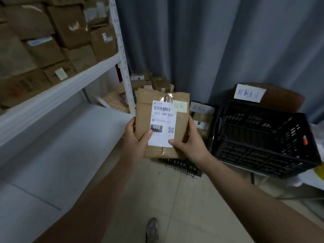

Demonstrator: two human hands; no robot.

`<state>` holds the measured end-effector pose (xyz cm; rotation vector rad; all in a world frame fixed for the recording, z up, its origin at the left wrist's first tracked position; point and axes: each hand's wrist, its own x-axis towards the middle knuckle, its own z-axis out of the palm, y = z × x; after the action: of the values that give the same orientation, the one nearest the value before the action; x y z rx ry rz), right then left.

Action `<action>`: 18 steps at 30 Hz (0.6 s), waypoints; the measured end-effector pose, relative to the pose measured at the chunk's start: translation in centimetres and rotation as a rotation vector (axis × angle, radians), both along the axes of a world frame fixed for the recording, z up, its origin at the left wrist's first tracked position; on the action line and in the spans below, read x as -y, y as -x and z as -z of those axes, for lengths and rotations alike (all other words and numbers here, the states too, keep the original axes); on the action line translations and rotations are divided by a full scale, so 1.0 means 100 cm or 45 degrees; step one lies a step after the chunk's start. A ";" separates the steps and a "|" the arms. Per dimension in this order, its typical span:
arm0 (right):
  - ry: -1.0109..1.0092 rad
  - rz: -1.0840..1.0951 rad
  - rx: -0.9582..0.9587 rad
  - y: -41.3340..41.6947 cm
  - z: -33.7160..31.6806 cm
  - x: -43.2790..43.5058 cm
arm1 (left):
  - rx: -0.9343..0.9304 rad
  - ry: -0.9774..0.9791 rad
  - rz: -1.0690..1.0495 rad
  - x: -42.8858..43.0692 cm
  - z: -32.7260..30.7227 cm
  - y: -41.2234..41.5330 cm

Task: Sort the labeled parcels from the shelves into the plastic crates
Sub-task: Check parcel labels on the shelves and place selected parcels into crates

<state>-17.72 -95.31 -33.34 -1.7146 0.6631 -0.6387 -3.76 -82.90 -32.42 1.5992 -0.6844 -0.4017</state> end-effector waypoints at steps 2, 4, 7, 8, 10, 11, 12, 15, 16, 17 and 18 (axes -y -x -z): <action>-0.042 0.045 -0.048 -0.019 0.010 0.030 | -0.064 -0.057 0.070 0.034 0.009 -0.023; -0.071 0.103 -0.086 -0.036 0.019 0.059 | -0.090 -0.120 0.136 0.068 0.016 -0.046; -0.141 0.206 -0.118 -0.052 0.032 0.097 | -0.076 -0.230 0.227 0.121 0.030 -0.074; -0.174 0.238 -0.127 -0.054 0.037 0.109 | -0.077 -0.262 0.256 0.139 0.035 -0.080; -0.234 0.304 -0.157 -0.054 0.048 0.135 | -0.108 -0.289 0.303 0.174 0.048 -0.087; -0.250 0.339 -0.174 -0.052 0.054 0.149 | -0.114 -0.317 0.331 0.192 0.056 -0.088; -0.261 0.366 -0.200 -0.050 0.061 0.164 | -0.110 -0.349 0.354 0.210 0.063 -0.088; -0.323 0.407 -0.258 -0.043 0.083 0.208 | -0.155 -0.421 0.410 0.263 0.091 -0.084; -0.347 0.413 -0.276 -0.041 0.092 0.222 | -0.162 -0.454 0.425 0.278 0.100 -0.081; -0.365 0.412 -0.294 -0.038 0.103 0.236 | -0.161 -0.496 0.443 0.293 0.110 -0.079; -0.386 0.406 -0.324 -0.035 0.113 0.249 | -0.158 -0.536 0.461 0.306 0.120 -0.075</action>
<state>-14.25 -120.23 -44.67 -1.4287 1.1686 -0.5090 3.78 -113.53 -44.38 1.8237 -0.8341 -0.9538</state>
